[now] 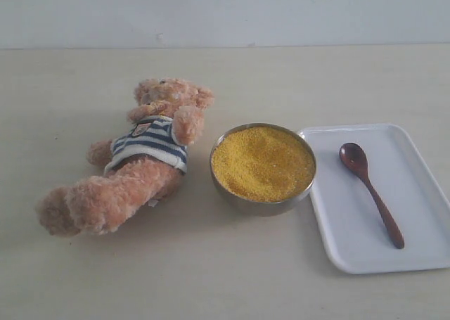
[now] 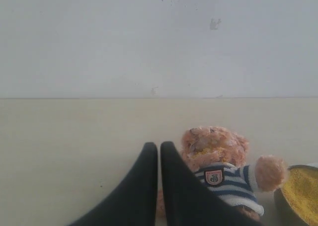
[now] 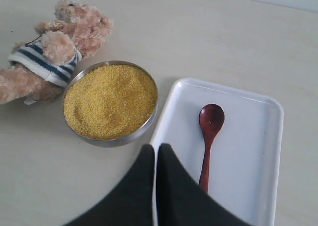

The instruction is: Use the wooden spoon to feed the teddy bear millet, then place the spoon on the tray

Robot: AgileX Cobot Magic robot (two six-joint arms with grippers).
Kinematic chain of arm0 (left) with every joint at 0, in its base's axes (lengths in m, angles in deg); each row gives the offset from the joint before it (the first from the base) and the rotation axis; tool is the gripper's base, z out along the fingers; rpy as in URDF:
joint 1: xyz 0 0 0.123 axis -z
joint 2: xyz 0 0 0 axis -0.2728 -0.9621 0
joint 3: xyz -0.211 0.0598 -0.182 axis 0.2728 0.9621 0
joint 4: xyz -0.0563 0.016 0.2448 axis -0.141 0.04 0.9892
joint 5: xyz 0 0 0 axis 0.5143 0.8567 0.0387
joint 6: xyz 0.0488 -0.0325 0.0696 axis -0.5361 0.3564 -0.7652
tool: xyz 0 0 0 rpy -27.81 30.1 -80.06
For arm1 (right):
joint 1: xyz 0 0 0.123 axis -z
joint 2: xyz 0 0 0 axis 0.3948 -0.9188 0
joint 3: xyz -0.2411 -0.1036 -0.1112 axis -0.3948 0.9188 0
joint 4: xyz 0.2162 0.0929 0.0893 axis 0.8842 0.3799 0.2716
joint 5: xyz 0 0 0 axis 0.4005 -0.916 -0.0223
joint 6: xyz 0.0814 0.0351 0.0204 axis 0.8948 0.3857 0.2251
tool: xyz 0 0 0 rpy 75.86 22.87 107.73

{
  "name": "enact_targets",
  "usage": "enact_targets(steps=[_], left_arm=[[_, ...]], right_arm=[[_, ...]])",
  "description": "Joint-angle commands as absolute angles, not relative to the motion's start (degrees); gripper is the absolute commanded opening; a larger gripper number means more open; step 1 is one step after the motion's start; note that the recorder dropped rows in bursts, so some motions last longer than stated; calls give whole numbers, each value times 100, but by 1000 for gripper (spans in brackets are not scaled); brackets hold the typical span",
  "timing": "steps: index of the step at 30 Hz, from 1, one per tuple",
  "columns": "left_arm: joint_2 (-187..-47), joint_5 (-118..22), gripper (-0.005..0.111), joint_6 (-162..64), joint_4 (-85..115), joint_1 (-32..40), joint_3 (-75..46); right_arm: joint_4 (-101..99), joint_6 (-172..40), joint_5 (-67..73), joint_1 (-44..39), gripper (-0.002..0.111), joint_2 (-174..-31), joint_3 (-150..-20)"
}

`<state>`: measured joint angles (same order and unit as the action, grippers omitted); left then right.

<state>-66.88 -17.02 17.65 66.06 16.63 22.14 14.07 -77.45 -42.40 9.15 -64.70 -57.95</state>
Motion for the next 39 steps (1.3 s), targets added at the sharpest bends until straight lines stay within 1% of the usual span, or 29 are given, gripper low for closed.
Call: enact_targets(steps=[1, 6, 9, 11, 12, 13, 14, 17, 23, 27, 35, 39], left_arm=[[-6650, -1696, 4, 1818, 6570, 1665, 2239], [-6650, -1685, 4, 1818, 6570, 1665, 2239], [-6650, -1685, 4, 1818, 6570, 1665, 2239], [-6650, -1685, 4, 1818, 6570, 1665, 2239], [-6650, -1685, 4, 1818, 6570, 1665, 2239], [-6650, -1685, 4, 1818, 6570, 1665, 2239], [-6650, -1685, 4, 1818, 6570, 1665, 2239], [-6650, -1685, 4, 1818, 6570, 1665, 2239], [-6650, -1685, 4, 1818, 6570, 1665, 2239], [-6650, -1685, 4, 1818, 6570, 1665, 2239], [-6650, -1707, 4, 1818, 6570, 1665, 2239], [-6650, -1707, 4, 1818, 6570, 1665, 2239]], right_arm=[[1429, -7741, -4240, 941, 0, -6440, -5781], [1416, -7730, -4240, 941, 0, -6235, -5781], [1411, -7794, -4144, 967, 0, -5684, -5702], [1283, -8016, -3551, 1260, 0, -5014, -5353], [1314, -7969, -2818, 1526, 0, -4628, -4953], [1342, -7867, -2463, 1758, 0, -4355, -4694], [1341, -7631, -2004, 2076, 0, -4003, -4171], [1330, -7471, -1831, 2405, 0, -3648, -3256], [1330, -7467, -1742, 2405, 0, -3670, -2580], [1130, -7446, -1654, 2224, 0, -3373, -2045], [603, -7427, -1610, 2124, 0, -3259, -1997], [32, -6889, -1598, 2124, 0, -3259, -1997]])
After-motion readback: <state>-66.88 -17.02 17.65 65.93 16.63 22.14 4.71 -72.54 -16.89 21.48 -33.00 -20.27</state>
